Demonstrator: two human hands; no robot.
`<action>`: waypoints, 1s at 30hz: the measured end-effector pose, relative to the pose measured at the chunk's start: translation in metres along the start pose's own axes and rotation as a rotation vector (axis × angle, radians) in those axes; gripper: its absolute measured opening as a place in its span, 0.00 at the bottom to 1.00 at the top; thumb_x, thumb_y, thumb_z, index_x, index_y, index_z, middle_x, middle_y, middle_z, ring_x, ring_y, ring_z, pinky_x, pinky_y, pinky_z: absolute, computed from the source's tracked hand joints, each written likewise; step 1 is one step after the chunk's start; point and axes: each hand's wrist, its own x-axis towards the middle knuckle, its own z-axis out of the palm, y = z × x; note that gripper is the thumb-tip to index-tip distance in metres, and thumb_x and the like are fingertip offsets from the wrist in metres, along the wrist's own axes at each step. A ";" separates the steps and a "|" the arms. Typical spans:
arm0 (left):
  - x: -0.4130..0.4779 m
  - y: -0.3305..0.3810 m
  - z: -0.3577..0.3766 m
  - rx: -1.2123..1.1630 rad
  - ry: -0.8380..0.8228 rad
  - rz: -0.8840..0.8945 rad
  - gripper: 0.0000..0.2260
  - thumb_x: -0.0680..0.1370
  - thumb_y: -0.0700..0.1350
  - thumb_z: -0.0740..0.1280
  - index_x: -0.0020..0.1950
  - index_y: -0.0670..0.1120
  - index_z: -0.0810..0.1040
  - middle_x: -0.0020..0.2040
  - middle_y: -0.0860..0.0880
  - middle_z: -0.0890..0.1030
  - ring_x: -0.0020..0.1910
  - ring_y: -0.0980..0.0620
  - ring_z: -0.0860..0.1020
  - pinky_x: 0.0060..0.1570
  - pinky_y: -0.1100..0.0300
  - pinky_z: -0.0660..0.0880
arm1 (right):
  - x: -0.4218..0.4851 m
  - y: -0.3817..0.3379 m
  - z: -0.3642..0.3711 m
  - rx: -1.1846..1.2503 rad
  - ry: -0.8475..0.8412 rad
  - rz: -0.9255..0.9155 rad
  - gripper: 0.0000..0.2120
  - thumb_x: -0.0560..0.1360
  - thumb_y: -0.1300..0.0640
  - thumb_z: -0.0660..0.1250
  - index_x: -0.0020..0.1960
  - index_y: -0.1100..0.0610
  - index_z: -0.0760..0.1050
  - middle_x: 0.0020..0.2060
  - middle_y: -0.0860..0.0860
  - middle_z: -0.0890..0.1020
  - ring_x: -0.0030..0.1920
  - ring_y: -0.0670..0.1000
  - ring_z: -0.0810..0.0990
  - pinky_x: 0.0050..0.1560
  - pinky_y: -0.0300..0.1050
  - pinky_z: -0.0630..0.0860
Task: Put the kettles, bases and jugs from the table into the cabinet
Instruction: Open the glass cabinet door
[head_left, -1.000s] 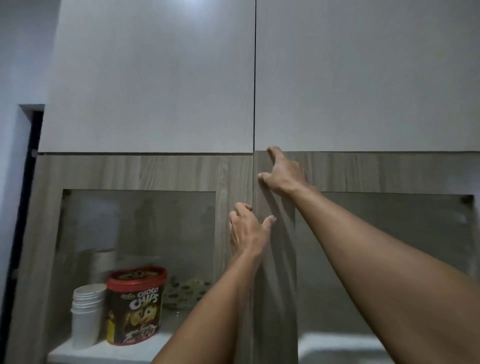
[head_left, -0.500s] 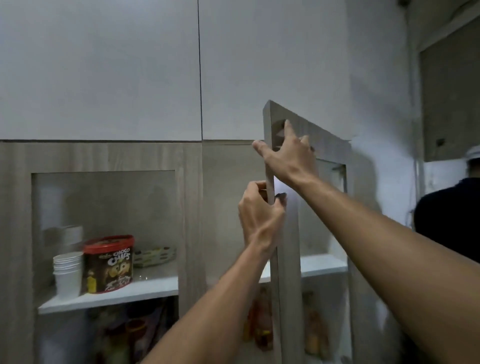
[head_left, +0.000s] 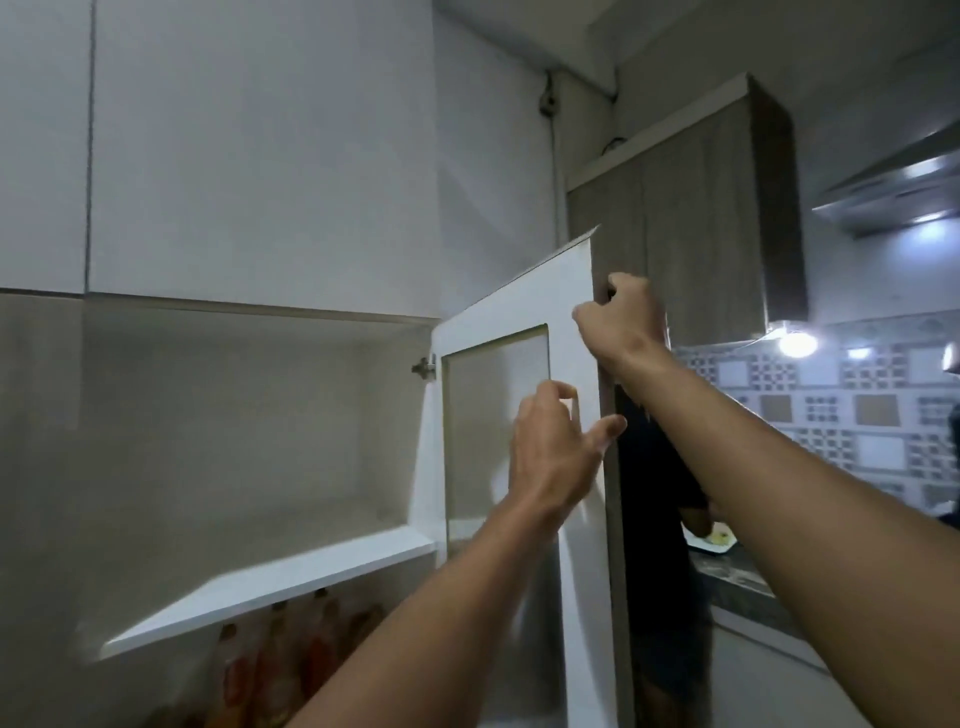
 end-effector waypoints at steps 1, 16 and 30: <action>0.005 0.005 0.019 0.011 -0.035 0.001 0.25 0.73 0.56 0.73 0.65 0.49 0.71 0.60 0.49 0.75 0.58 0.50 0.76 0.55 0.56 0.75 | 0.010 0.016 -0.011 -0.001 0.012 0.022 0.10 0.71 0.63 0.63 0.33 0.55 0.68 0.29 0.49 0.73 0.35 0.56 0.70 0.37 0.46 0.66; 0.076 0.008 0.241 0.070 -0.397 -0.167 0.15 0.81 0.34 0.59 0.67 0.39 0.73 0.64 0.41 0.77 0.53 0.50 0.78 0.48 0.59 0.75 | 0.127 0.242 -0.087 -0.068 -0.233 0.284 0.12 0.76 0.67 0.63 0.58 0.57 0.75 0.53 0.55 0.82 0.52 0.57 0.80 0.44 0.45 0.75; 0.092 -0.024 0.219 0.048 -0.287 -0.171 0.18 0.79 0.32 0.58 0.65 0.42 0.78 0.64 0.45 0.79 0.58 0.47 0.78 0.59 0.54 0.75 | 0.118 0.231 -0.046 -0.440 0.230 -0.010 0.28 0.72 0.63 0.69 0.71 0.56 0.67 0.67 0.58 0.70 0.64 0.60 0.72 0.61 0.58 0.75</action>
